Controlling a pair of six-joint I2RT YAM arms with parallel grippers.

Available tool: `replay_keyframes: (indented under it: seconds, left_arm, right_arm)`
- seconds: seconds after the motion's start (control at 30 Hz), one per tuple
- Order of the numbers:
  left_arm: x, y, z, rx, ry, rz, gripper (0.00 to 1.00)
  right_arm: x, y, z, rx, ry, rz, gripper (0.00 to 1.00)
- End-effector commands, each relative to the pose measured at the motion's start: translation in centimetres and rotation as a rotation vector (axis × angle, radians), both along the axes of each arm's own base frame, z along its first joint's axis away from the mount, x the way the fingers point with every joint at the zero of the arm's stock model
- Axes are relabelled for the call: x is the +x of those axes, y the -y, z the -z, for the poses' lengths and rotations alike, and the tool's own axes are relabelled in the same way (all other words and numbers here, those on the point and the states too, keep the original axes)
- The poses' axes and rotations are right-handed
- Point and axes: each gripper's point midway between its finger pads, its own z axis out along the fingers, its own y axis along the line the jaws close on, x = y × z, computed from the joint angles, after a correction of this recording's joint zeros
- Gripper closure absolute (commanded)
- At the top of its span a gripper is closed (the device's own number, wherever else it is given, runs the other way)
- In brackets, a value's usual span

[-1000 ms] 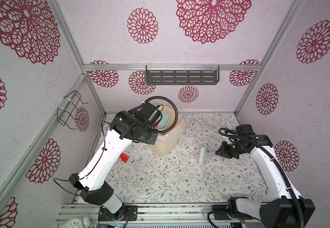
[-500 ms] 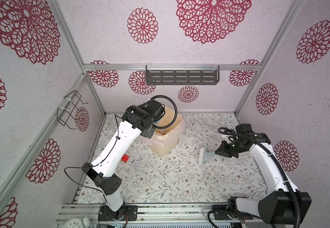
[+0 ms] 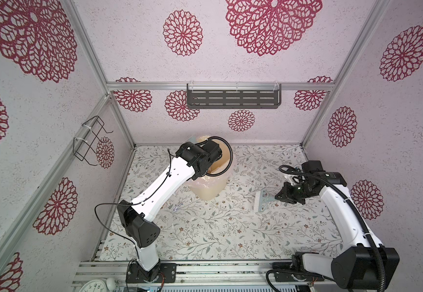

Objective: Sweep away the paper scraps from the table
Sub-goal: 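Lift the dustpan with the red scrap over the beige bin with the left gripper, then tip the dustpan into the beige bin with left gripper while right brush moves nearer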

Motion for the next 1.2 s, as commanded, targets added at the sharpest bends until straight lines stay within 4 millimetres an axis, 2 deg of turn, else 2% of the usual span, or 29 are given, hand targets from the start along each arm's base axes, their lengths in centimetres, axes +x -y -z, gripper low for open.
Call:
replay_keyframes:
  seconds: [0.0,0.17,0.37,0.53,0.67,0.77,1.03,1.17]
  left_arm:
    - [1.4,-0.1,-3.2,0.210,0.087,0.064,1.00]
    - [2.3,0.3,-5.4,0.352,0.129,0.113,1.00]
    - [2.8,1.0,-5.9,0.392,0.138,0.173,1.00]
    - [2.5,1.0,-5.8,0.343,0.147,0.153,1.00]
    - [1.9,1.4,-6.0,0.235,0.183,0.140,1.00]
    - [0.9,1.9,-6.2,0.086,0.212,0.120,1.00]
    - [-2.6,2.0,-5.6,-0.299,0.260,0.010,1.00]
    - [-4.8,1.4,-6.3,-0.533,0.328,-0.047,1.00]
  right_arm:
    - [-0.3,-0.3,-1.1,0.024,0.033,-0.011,1.00]
    - [-0.4,-0.2,-1.2,0.023,0.036,-0.011,1.00]
    - [-0.7,-0.3,-1.5,0.026,0.039,-0.009,1.00]
    - [-1.0,-0.7,-1.2,0.048,0.035,-0.013,1.00]
    - [-1.4,-1.4,-1.0,0.061,0.038,-0.025,1.00]
    - [-2.0,-2.5,-0.6,0.071,0.034,-0.051,1.00]
    - [-4.2,-7.9,0.0,0.165,0.091,-0.103,1.00]
    - [-5.4,-11.1,0.4,0.278,0.126,-0.080,1.00]
